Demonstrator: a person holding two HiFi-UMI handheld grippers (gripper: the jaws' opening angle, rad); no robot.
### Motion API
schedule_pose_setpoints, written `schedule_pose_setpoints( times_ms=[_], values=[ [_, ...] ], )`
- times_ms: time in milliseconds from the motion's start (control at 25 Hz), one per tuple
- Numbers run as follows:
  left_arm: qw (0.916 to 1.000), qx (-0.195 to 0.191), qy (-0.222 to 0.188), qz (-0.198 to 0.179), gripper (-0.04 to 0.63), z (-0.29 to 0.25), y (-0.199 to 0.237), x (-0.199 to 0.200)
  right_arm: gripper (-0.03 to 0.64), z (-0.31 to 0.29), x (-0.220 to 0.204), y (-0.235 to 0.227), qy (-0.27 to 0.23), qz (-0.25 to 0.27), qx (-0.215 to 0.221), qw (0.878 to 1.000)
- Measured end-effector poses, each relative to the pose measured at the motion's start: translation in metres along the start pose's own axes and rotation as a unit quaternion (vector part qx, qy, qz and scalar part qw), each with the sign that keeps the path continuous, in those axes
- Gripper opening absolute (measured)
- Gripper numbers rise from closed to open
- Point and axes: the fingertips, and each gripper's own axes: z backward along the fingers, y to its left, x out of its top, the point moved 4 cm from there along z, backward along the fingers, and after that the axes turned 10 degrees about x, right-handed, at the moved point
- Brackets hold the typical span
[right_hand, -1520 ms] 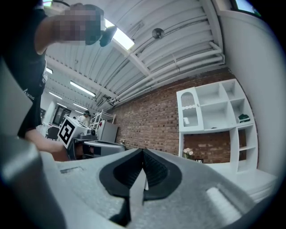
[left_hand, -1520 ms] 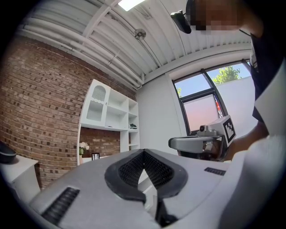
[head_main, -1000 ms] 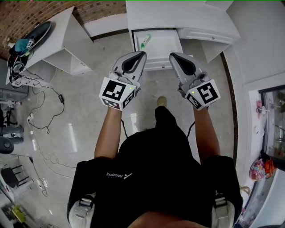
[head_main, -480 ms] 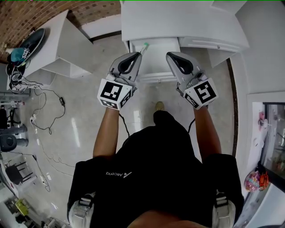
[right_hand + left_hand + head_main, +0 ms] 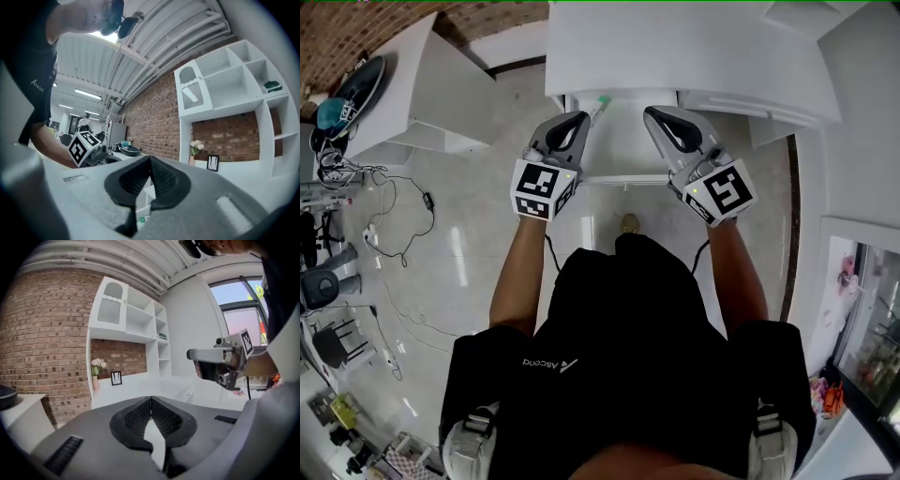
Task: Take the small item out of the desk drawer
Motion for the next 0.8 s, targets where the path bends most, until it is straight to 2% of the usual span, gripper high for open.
schedule_pose_setpoints(
  times_ms=[120,360,520,800],
  values=[
    [0.9990,0.009,0.044,-0.003,-0.002,-0.026,0.005,-0.021,0.002,-0.004,-0.007,-0.018,0.002,-0.006,0.007,1.000],
    [0.9918,0.016,0.127,-0.007,0.002,-0.067,0.014,-0.068,0.002,-0.012,-0.020,-0.042,0.005,-0.022,0.006,1.000],
    [0.9841,0.033,0.172,-0.027,0.014,-0.091,0.026,-0.105,0.002,-0.015,-0.028,-0.052,0.010,-0.029,0.002,1.000],
    [0.9687,0.029,0.244,-0.034,0.082,-0.134,0.040,-0.159,0.002,-0.024,-0.049,-0.072,0.021,-0.045,-0.018,0.999]
  ],
)
